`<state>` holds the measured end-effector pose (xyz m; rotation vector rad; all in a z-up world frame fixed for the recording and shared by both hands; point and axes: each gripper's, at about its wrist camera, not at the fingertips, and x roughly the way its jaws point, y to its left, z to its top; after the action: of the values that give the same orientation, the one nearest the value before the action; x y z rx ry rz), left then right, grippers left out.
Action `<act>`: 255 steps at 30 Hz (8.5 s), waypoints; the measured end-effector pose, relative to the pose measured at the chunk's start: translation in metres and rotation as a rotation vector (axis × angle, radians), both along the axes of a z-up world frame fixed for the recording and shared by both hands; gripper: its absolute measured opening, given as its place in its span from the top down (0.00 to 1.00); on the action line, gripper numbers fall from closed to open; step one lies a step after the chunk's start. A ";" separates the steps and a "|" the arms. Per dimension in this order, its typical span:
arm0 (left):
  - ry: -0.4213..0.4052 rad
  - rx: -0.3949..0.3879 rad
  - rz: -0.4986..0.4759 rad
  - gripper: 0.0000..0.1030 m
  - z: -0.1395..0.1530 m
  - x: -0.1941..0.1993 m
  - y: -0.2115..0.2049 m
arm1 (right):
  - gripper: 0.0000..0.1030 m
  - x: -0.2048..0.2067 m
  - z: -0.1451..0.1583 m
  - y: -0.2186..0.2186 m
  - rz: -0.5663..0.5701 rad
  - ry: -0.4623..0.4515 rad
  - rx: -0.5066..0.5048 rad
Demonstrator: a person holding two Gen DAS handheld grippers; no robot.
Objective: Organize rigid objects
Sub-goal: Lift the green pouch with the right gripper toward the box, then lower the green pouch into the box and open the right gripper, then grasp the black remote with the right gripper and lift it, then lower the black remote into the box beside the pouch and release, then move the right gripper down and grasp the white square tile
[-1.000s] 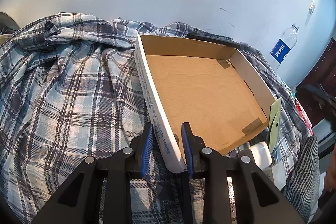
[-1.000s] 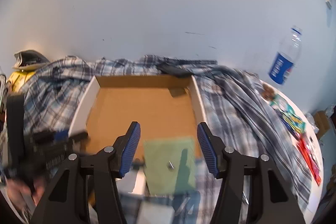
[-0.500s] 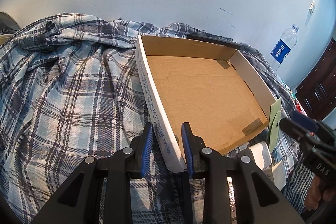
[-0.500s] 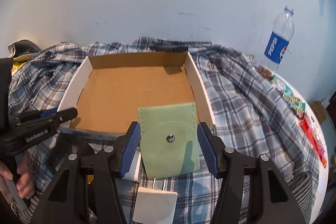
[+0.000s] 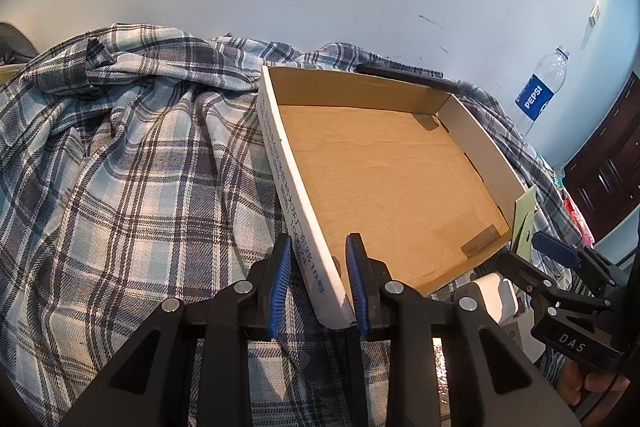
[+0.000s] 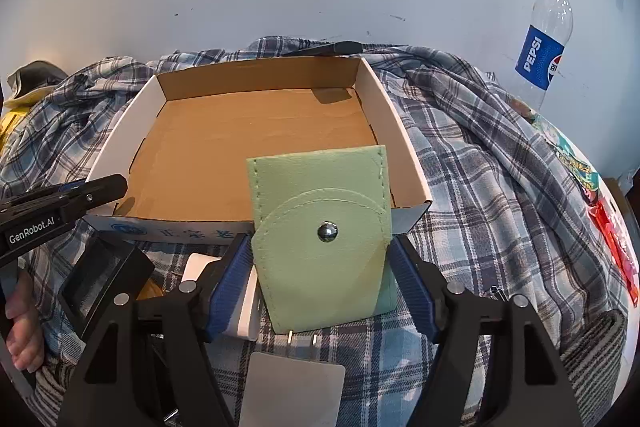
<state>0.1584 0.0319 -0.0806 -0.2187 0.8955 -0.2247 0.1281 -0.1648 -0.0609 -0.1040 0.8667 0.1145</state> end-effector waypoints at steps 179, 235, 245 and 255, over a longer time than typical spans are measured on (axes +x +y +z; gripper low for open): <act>0.017 -0.012 -0.020 0.72 -0.009 0.009 0.000 | 0.66 0.254 0.071 -0.014 0.341 0.147 -0.127; 0.007 0.009 -0.021 0.72 -0.007 0.007 -0.004 | 0.32 -0.055 0.055 0.021 -0.100 -0.409 0.177; 0.007 0.009 -0.021 0.72 -0.006 0.007 -0.004 | 0.32 -0.119 0.060 0.038 -0.039 -0.658 0.128; 0.007 0.009 -0.021 0.72 -0.006 0.007 -0.004 | 0.29 -0.135 0.055 0.038 -0.024 -0.605 0.134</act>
<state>0.1649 0.0276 -0.0870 -0.2017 0.9059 -0.2396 -0.0071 -0.1273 -0.0057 0.0004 0.2548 0.1094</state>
